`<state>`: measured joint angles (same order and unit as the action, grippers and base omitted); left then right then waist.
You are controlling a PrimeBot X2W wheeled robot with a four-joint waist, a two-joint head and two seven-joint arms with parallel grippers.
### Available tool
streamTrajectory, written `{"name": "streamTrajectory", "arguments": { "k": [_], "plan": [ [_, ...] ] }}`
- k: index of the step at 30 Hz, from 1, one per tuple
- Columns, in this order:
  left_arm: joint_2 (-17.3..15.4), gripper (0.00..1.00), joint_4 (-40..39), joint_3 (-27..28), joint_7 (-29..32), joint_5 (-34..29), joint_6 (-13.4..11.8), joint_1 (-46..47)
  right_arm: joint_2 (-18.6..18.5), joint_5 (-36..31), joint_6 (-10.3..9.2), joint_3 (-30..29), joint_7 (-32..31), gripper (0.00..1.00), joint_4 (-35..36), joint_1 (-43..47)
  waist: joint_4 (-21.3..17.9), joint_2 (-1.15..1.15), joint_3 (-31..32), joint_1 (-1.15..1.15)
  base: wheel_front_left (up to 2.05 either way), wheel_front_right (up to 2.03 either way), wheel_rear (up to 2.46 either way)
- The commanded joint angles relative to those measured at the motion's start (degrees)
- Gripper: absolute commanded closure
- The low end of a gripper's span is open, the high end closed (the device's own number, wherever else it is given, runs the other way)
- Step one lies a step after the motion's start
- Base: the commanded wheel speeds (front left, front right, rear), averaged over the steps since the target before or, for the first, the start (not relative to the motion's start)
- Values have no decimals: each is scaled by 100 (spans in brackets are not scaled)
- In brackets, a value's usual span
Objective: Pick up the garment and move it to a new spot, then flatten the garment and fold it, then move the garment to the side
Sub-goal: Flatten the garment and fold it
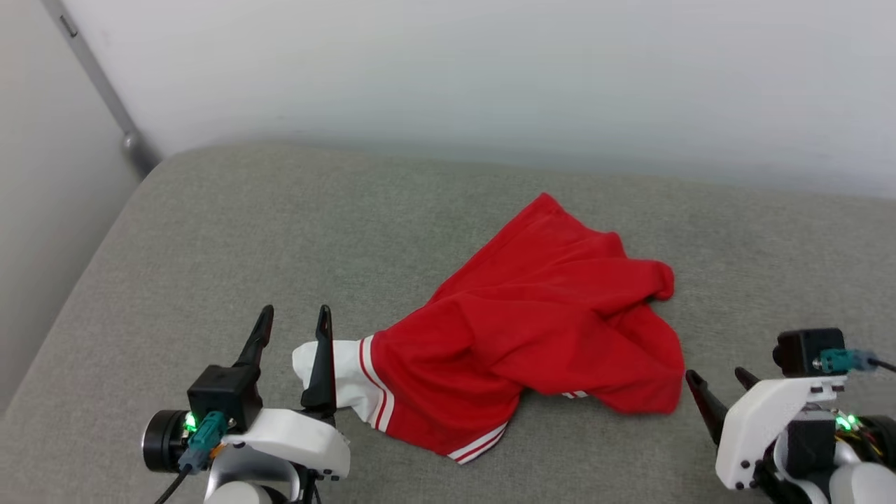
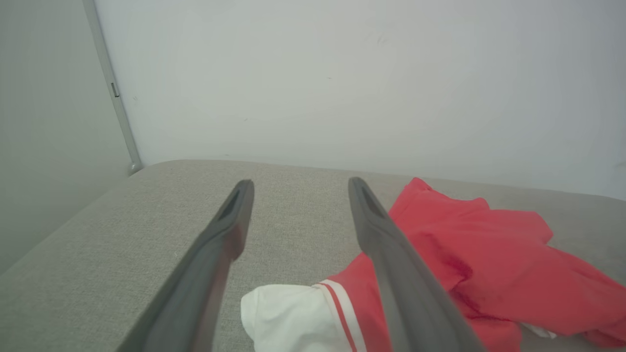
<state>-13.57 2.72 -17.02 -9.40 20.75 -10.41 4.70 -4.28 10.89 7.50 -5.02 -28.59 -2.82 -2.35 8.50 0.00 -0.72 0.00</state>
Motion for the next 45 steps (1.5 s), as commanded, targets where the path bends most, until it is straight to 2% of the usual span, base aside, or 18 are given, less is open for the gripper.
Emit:
{"name": "streamTrajectory", "arguments": {
  "k": [1, 8, 11, 15, 16, 17, 18, 23, 29, 35, 40, 42, 45],
  "plan": [
    [61, 0, -6, -43, -53, -49, 19, 128, -177, 96, -2, 94, -190, 0, -135, -208, 268, 0, -290, 0, 0, 0, 0],
    [215, 0, 107, -192, -191, -57, 118, 473, -684, 666, -2, 596, -1192, 0, -1057, -1015, 593, 0, -794, 0, 0, 0, 0],
    [261, 0, 178, -232, -233, -66, 128, 558, -768, 796, -2, 722, -1370, 0, -1489, -1214, 628, 0, -888, 0, 0, 0, 0],
    [279, 0, 246, -253, -281, -46, 149, 628, -702, 1038, -2, 875, -1622, 0, -2023, -1236, 610, 0, -924, 0, 0, 0, 0],
    [276, 0, 264, -255, -291, -41, 150, 634, -682, 1103, -2, 906, -1689, 9, -2132, -1230, 596, 0, -924, 0, 0, 0, 0],
    [268, 0, 281, -250, -291, -41, 148, 635, -672, 1160, -2, 952, -1724, 61, -2190, -1227, 574, 0, -922, 0, 0, 0, 0],
    [252, 0, 300, -243, -297, -48, 140, 631, -673, 1228, -2, 984, -1732, 100, -2213, -1233, 546, 0, -914, 0, 0, 0, 0],
    [190, 0, 331, -207, -287, -48, 90, 579, -856, 1369, -2, 1033, -1391, 100, -1850, -1471, 329, 0, -804, 0, 0, 0, 0],
    [56, 0, 253, -173, -207, -45, 22, 465, -1141, 1377, -2, 965, -1057, 100, -758, -1610, -89, 0, -586, 0, 0, 0, 0],
    [-22, 0, 118, -154, -117, -8, -15, 388, -1354, 1110, -2, 281, -1292, 100, 569, -1272, -518, 0, -502, 0, 0, 0, 0],
    [-89, 0, 3, -143, -55, -13, -64, 388, -1096, 855, -2, -731, -1505, 100, 1232, -696, -761, 0, -611, 0, 0, 0, 0],
    [-111, 0, -16, -142, -33, -12, -73, 395, -876, 860, -2, -1042, -1530, 100, 1173, -407, -824, 0, -660, 0, 0, 0, 0],
    [-118, 0, -12, -160, -8, -18, -88, 399, -570, 828, -2, -1331, -1351, 100, 717, -12, -891, 0, -702, 0, 0, 0, 0]
  ]
}}
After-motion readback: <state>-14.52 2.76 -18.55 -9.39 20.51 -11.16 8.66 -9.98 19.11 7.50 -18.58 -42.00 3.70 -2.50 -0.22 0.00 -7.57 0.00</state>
